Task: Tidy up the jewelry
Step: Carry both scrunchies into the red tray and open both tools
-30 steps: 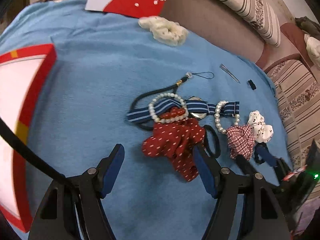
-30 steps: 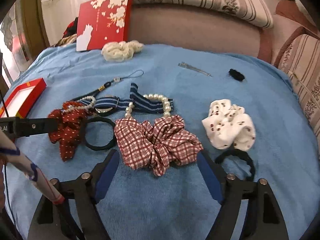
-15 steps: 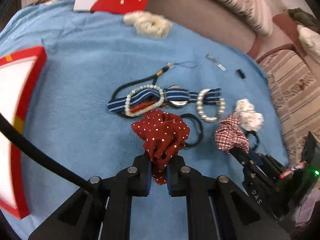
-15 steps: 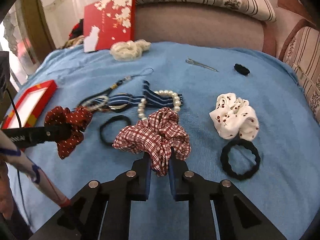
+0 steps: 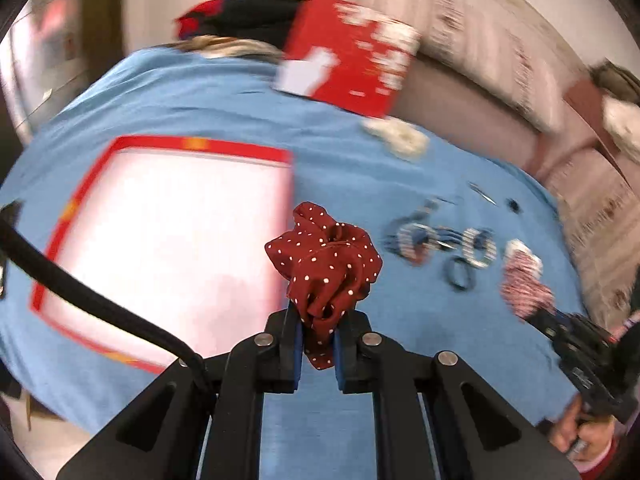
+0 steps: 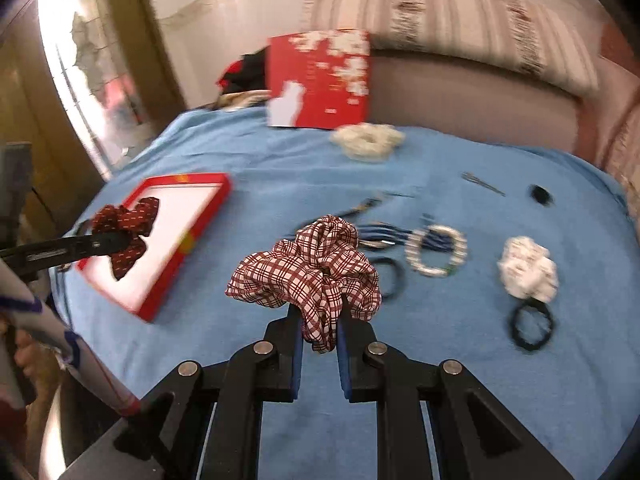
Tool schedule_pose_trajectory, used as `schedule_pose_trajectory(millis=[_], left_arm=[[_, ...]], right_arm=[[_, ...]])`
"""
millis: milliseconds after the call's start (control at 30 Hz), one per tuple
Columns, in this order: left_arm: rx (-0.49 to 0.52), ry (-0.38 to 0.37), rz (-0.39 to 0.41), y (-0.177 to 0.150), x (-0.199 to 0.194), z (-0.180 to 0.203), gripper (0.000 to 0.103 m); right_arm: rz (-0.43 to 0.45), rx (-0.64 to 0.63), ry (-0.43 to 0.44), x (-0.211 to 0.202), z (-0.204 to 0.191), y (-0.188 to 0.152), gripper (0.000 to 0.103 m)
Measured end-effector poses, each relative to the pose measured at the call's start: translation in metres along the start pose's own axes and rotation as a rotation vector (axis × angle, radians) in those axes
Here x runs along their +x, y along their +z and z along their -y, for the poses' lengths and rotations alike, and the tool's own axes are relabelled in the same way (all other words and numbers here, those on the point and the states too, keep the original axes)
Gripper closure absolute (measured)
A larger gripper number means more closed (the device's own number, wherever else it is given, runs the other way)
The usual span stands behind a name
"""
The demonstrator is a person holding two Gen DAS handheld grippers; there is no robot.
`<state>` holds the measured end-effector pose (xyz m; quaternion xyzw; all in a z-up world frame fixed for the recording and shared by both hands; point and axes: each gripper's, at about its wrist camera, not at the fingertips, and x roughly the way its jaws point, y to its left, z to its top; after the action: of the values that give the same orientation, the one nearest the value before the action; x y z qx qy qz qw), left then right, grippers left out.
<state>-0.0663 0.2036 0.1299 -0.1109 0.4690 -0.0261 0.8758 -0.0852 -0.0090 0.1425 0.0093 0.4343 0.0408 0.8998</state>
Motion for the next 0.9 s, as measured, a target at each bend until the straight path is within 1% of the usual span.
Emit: schedule_pose_trajectory(millis=[33, 100, 167, 267, 367, 467, 567, 667, 767, 900], left_arm=[[-0.029, 0.024, -0.004, 0.003, -0.001, -0.019, 0.091], [-0.049, 0.069, -0.001, 0.005, -0.002, -0.045, 0.091], [-0.064, 0.144, 0.006, 0.011, -0.002, -0.073, 0.091], [-0.095, 0.204, 0.001, 0.017, 0.002, -0.113, 0.091], [-0.129, 0.243, -0.003, 0.025, 0.007, -0.146, 0.091], [-0.156, 0.236, -0.014, 0.039, 0.018, -0.172, 0.091], [-0.164, 0.239, -0.025, 0.057, 0.033, -0.186, 0.091], [-0.149, 0.25, -0.028, 0.073, 0.046, -0.195, 0.088], [-0.136, 0.259, -0.033, 0.089, 0.064, -0.201, 0.088], [-0.157, 0.266, -0.053, 0.104, 0.087, -0.21, 0.087]], right_arm=[[-0.004, -0.009, 0.021, 0.002, -0.011, 0.003, 0.088], [-0.016, -0.032, 0.067, 0.009, -0.037, 0.01, 0.088], [-0.029, -0.066, 0.109, 0.018, -0.066, 0.017, 0.087], [-0.046, -0.123, 0.162, 0.034, -0.111, 0.029, 0.087], [-0.061, -0.185, 0.169, 0.061, -0.151, 0.045, 0.087], [-0.092, -0.21, 0.168, 0.094, -0.18, 0.062, 0.087], [-0.117, -0.232, 0.142, 0.126, -0.199, 0.076, 0.087], [-0.143, -0.239, 0.113, 0.158, -0.207, 0.088, 0.087], [-0.166, -0.233, 0.079, 0.184, -0.208, 0.099, 0.087], [-0.196, -0.187, 0.065, 0.215, -0.201, 0.111, 0.087]])
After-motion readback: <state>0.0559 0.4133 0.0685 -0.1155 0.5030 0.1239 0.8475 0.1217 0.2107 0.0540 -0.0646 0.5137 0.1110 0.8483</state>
